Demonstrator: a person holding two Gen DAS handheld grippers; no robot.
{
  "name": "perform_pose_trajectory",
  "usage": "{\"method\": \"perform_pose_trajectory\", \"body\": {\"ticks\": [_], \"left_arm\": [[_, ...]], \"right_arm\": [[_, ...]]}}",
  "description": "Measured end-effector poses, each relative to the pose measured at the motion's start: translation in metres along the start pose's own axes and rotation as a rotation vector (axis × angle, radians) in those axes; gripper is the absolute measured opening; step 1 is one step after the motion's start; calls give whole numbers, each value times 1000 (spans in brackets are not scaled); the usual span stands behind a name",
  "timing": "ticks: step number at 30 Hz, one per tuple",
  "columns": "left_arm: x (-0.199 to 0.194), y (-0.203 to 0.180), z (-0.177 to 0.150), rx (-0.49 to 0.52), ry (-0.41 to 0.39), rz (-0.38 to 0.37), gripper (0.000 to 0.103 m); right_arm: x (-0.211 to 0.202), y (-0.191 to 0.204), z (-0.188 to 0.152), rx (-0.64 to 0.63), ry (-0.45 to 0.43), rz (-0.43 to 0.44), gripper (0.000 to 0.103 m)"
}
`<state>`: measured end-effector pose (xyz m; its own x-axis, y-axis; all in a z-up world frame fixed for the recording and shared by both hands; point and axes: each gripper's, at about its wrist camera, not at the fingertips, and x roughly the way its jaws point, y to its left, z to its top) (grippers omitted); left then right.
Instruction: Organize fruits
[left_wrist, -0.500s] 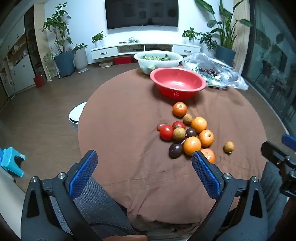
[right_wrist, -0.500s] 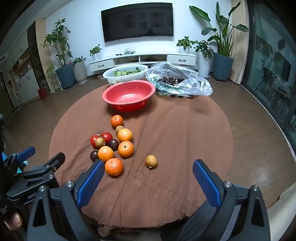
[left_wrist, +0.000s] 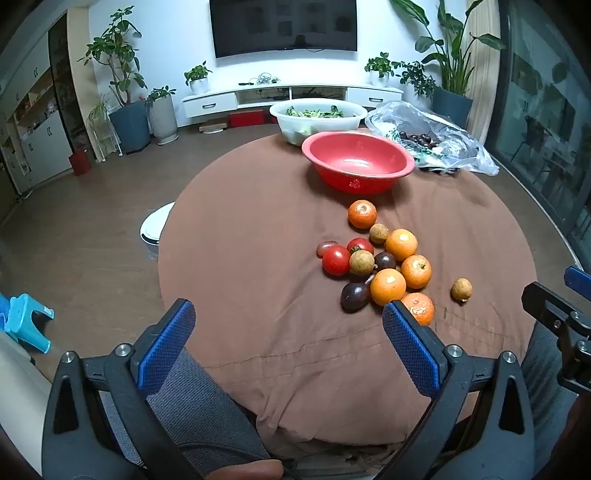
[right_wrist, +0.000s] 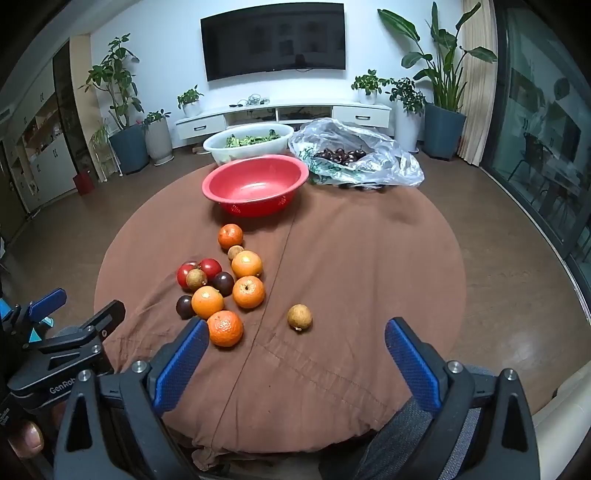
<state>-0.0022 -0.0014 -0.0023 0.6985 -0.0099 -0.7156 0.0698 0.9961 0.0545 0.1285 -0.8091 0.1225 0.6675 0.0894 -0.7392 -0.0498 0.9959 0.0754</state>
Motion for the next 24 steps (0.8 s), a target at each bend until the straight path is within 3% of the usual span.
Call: {"method": "perform_pose_trajectory", "body": {"ticks": [24], "left_arm": [[10, 1, -1, -15, 17, 3, 103]], "right_arm": [[3, 1, -3, -2, 10, -13, 98]]}}
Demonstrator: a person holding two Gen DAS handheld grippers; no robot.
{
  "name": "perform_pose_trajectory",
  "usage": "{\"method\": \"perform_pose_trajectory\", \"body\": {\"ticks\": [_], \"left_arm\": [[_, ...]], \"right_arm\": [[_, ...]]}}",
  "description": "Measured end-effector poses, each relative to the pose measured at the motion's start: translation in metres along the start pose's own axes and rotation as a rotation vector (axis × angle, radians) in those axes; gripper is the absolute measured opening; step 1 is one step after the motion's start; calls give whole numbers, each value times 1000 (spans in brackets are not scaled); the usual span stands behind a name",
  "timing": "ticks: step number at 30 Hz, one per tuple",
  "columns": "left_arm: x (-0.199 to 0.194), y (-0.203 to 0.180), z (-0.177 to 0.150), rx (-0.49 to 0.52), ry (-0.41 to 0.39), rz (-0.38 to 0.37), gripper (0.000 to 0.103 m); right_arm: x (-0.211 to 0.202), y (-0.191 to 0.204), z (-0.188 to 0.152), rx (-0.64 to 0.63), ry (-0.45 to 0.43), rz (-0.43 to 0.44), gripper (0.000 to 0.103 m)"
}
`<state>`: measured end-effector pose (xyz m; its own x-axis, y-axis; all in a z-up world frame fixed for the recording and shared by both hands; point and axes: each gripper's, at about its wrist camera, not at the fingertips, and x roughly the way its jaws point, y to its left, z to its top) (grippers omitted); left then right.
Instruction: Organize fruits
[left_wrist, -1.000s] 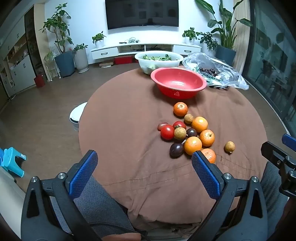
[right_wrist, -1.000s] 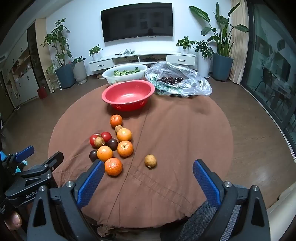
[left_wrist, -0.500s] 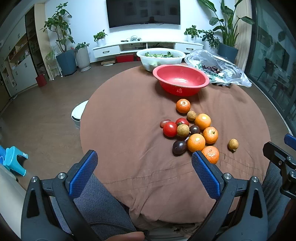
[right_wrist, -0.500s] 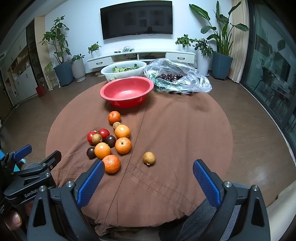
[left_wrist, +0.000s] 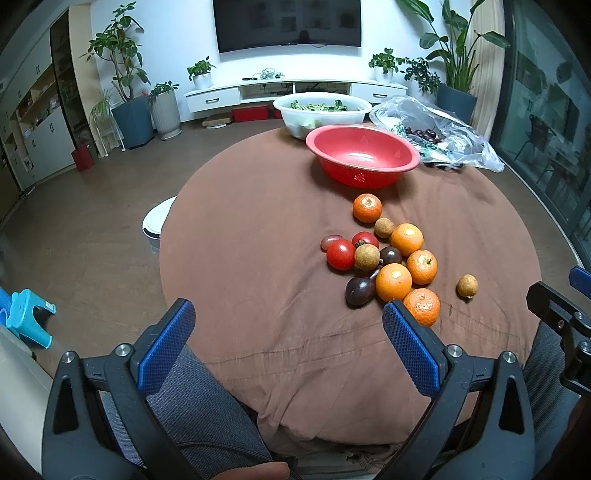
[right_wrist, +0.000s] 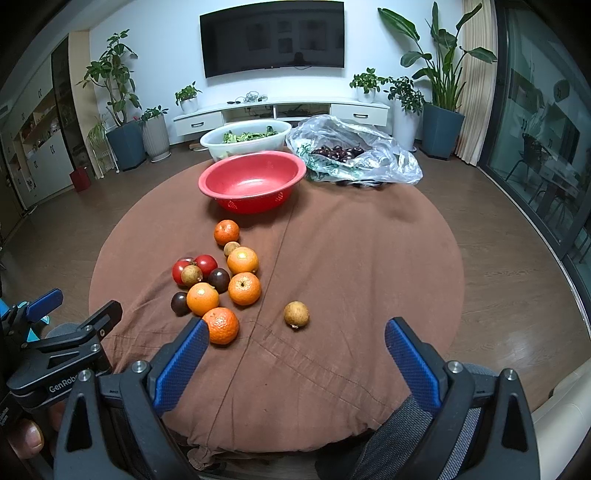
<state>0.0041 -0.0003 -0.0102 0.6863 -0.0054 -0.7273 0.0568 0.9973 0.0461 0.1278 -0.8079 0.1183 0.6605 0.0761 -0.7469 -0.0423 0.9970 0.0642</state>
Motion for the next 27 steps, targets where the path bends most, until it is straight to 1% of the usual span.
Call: {"method": "perform_pose_trajectory", "body": {"ticks": [27], "left_arm": [[2, -2, -1, 1, 5, -6, 103]], "right_arm": [[3, -3, -3, -2, 7, -4, 98]]}}
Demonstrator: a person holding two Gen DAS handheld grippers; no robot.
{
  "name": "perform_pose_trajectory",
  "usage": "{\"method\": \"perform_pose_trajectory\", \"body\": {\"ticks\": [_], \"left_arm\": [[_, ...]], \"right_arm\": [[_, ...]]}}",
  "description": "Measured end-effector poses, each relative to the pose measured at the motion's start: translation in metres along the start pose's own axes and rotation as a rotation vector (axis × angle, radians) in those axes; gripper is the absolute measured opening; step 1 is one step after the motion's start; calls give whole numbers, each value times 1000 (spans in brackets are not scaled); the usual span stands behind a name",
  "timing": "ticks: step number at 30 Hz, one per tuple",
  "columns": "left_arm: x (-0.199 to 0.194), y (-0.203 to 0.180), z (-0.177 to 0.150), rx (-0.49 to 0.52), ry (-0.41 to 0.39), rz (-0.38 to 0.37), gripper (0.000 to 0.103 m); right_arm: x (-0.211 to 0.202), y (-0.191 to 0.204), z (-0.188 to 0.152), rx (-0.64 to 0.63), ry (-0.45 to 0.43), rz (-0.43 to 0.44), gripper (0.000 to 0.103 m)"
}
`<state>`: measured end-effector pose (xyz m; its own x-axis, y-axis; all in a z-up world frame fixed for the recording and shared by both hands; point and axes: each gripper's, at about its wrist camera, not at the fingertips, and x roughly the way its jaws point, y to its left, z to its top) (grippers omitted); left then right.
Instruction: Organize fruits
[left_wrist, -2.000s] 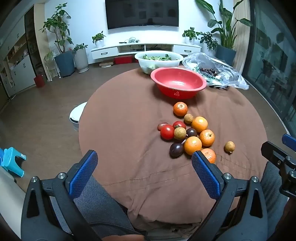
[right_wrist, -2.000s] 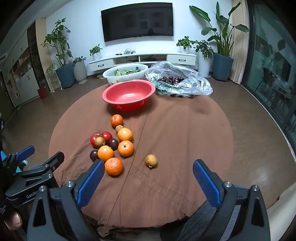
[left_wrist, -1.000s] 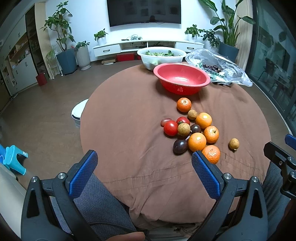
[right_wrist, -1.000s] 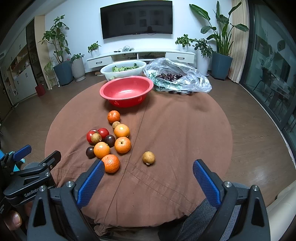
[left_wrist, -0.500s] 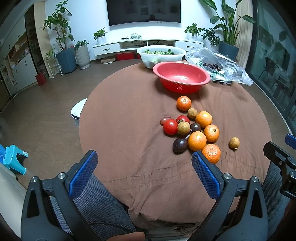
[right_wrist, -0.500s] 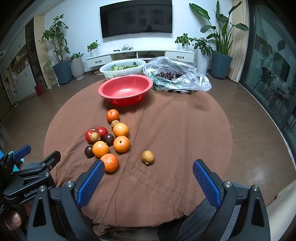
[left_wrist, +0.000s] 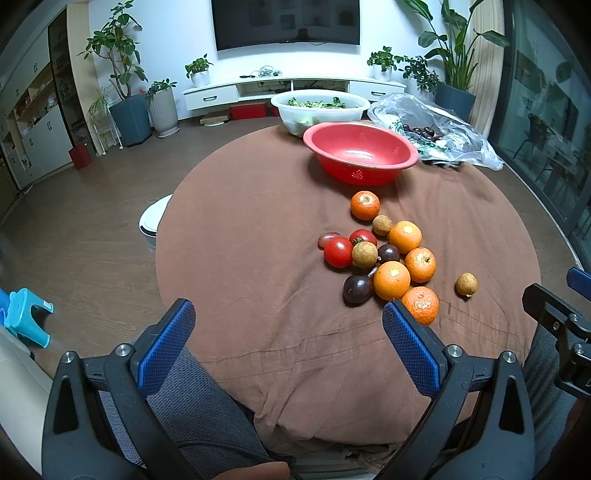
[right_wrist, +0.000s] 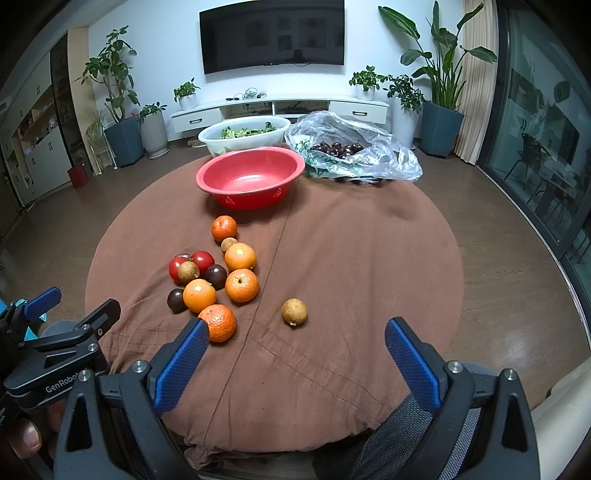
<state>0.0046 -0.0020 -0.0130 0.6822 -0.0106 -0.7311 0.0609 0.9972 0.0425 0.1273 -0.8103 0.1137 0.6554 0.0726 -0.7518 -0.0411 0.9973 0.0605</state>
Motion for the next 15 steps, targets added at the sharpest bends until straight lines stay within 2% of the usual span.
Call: {"method": "perform_pose_trajectory", "body": {"ticks": [15], "left_arm": [[0, 0, 0, 0, 0, 0, 103]], "right_arm": [[0, 0, 0, -2, 2, -2, 98]]}}
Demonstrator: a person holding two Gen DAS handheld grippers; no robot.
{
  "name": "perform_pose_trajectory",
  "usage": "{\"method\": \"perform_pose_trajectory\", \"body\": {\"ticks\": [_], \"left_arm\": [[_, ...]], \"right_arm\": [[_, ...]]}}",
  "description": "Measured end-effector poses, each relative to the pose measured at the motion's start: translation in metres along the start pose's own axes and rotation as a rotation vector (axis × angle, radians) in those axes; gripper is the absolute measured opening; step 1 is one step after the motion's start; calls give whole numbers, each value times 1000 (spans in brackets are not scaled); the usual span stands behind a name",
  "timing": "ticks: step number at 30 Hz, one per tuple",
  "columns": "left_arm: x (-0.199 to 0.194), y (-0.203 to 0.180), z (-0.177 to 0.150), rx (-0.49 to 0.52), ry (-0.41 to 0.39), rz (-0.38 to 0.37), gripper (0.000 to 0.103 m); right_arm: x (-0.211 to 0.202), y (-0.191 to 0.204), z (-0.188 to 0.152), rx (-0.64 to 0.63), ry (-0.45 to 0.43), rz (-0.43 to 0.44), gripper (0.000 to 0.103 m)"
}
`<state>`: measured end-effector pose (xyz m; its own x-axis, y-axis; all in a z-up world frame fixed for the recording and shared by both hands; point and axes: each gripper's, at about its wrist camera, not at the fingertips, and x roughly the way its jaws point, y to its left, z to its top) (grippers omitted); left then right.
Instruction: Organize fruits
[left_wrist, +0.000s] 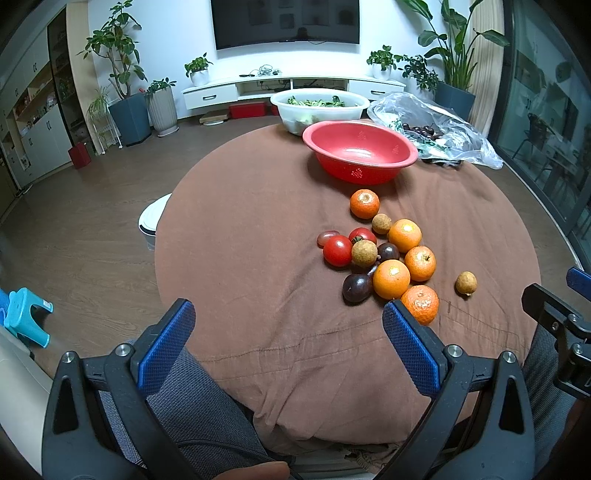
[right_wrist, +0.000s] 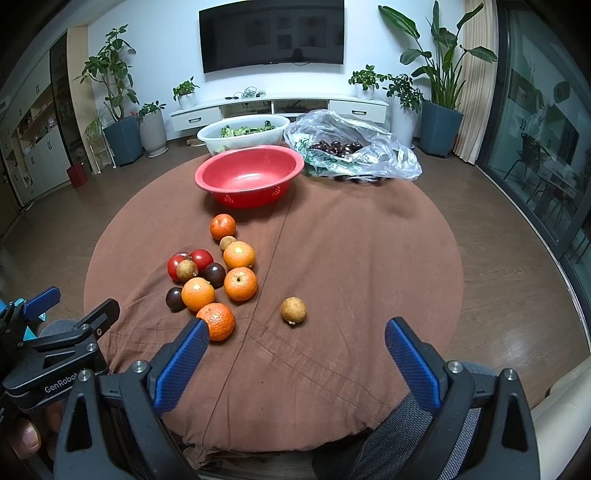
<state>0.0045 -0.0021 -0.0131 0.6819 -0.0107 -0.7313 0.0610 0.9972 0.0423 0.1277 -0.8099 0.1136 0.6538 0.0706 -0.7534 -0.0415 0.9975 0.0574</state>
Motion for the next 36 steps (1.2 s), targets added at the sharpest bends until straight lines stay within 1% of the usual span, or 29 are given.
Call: {"method": "perform_pose_trajectory", "body": {"ticks": [18, 27, 31, 33, 35, 36], "left_arm": [[0, 0, 0, 0, 2, 0, 103], [2, -3, -6, 6, 5, 2, 103], [4, -2, -8, 13, 5, 2, 103], [4, 1, -8, 12, 0, -7, 103], [4, 4, -7, 9, -9, -37, 103], [4, 6, -6, 1, -14, -66, 103]], "right_arm": [[2, 0, 0, -1, 4, -2, 98], [2, 1, 0, -1, 7, -3, 98], [7, -4, -8, 2, 12, 4, 98], [9, -6, -12, 3, 16, 11, 98], [11, -8, -14, 5, 21, 23, 98], [11, -10, -15, 8, 24, 34, 98]]}}
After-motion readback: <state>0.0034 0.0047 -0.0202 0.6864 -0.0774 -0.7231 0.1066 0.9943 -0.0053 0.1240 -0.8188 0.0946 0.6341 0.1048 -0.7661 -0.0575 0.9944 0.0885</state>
